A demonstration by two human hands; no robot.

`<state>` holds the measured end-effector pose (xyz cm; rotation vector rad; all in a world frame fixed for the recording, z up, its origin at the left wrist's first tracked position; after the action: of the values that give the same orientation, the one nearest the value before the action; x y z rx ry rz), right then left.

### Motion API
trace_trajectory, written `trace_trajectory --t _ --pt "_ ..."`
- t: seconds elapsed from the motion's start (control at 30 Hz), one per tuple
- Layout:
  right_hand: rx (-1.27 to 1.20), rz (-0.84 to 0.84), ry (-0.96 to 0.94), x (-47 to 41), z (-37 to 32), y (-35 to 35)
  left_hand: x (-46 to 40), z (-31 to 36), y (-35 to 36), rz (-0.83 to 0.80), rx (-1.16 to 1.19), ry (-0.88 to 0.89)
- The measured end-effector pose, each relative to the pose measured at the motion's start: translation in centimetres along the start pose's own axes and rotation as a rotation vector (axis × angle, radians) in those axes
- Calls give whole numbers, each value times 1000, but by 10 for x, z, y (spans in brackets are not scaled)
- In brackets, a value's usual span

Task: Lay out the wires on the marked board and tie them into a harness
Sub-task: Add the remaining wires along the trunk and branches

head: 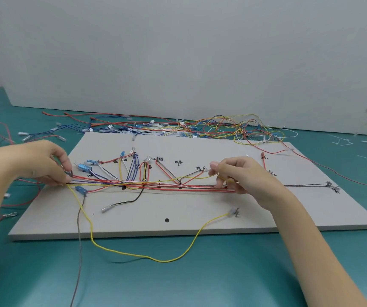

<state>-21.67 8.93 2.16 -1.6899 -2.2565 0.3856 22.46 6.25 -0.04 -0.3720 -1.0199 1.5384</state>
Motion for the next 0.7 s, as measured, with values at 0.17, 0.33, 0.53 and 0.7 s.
trace_trajectory --t 0.17,0.33,0.53,0.7 --pt "-16 -37 3 1 3 -6 4 6 5 -3 -122 -17" --pt "12 0 81 0 6 -6 19 18 2 9 -244 177" --pt "5 11 117 -2 7 -5 52 67 33 -9 -78 476" --pt "35 12 113 -3 11 -3 70 98 73 -95 82 638"
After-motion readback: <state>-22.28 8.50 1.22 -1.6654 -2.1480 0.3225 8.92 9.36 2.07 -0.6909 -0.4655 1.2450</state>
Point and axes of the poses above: each hand's wrist, its own x-axis away from the middle knuckle, its own y-axis out of the palm, z = x × y, the point moved 1 cm from there along -x, towards the middle knuckle, and after that the axes turned 2 degrees about -y, right-handed, at the moved point
